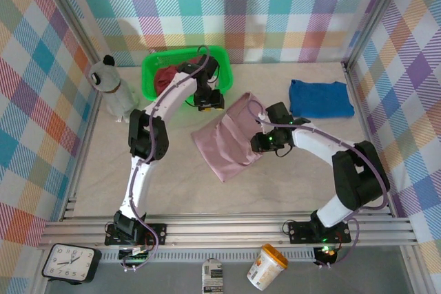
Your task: Fold and stack the tank tops
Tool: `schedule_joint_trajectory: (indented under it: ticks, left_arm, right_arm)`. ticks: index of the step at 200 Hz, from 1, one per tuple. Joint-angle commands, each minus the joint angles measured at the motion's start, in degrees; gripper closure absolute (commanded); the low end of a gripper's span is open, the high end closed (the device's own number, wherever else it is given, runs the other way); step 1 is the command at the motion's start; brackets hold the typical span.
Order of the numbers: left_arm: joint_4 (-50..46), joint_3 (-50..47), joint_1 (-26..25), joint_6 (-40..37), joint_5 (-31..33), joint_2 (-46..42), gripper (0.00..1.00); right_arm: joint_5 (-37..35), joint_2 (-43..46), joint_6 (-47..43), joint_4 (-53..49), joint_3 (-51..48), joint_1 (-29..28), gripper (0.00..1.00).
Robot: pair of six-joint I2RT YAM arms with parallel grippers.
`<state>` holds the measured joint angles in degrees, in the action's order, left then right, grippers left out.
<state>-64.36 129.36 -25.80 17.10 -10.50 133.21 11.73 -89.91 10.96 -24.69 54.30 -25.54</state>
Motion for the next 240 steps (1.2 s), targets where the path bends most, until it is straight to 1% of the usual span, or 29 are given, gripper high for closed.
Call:
schedule_joint_trajectory:
  ticks: [1,23,40,64,95,106,128,162,188,198,215,240]
  left_arm:
    - [-0.99,-1.22,-0.48,-0.14,0.45,-3.84,0.56]
    - [-0.63,-6.43,-1.33,-1.03,0.44,-4.67,0.56]
    - [-0.67,-9.66,-1.41,-1.41,1.93,-4.76,0.56]
    - [1.24,-14.96,-1.26,-2.98,5.71,-6.37,0.56]
    - [1.65,-18.47,-0.92,-6.0,6.04,-6.41,0.56]
    - [1.69,-19.61,-0.84,-6.84,5.3,-6.47,0.56]
    - [1.17,-21.2,-0.12,-8.5,8.25,-6.84,0.56]
    - [3.17,-23.97,1.44,-10.94,4.63,-8.0,0.56]
    - [3.26,-24.35,1.82,-12.64,2.69,-7.19,0.56]
    - [3.1,-24.48,1.81,-13.04,2.89,-6.85,0.56]
    - [2.75,-25.39,2.19,-13.55,4.69,-6.32,0.59]
    - [3.2,-27.47,2.64,-14.34,6.19,-6.85,0.67]
  right_arm:
    - [1.46,2.49,-1.24,-1.15,-0.99,0.14,0.66]
    - [4.99,3.93,-1.21,1.53,-1.85,-0.12,0.64]
    - [4.39,3.01,-1.54,1.27,-1.72,-0.3,0.61]
    - [4.53,2.48,-1.51,2.14,-2.34,-0.71,0.59]
    - [2.77,0.41,-1.87,2.71,-2.54,-1.51,0.56]
    - [0.85,0.05,-1.92,2.64,-2.49,-1.83,0.56]
    - [-2.32,-0.69,-2.12,2.51,-2.7,-2.04,0.56]
    - [-3.27,-2.09,-2.22,3.04,-2.67,-2.14,0.56]
    - [-2.86,-3.39,-1.98,3.54,-2.63,-2.38,0.56]
    - [-2.94,-3.9,-1.84,3.67,-2.69,-2.49,0.57]
    - [-3.28,-4.72,-1.5,3.71,-2.87,-2.58,0.58]
    - [-4.02,-4.76,-0.88,4.03,-3.24,-2.67,0.62]
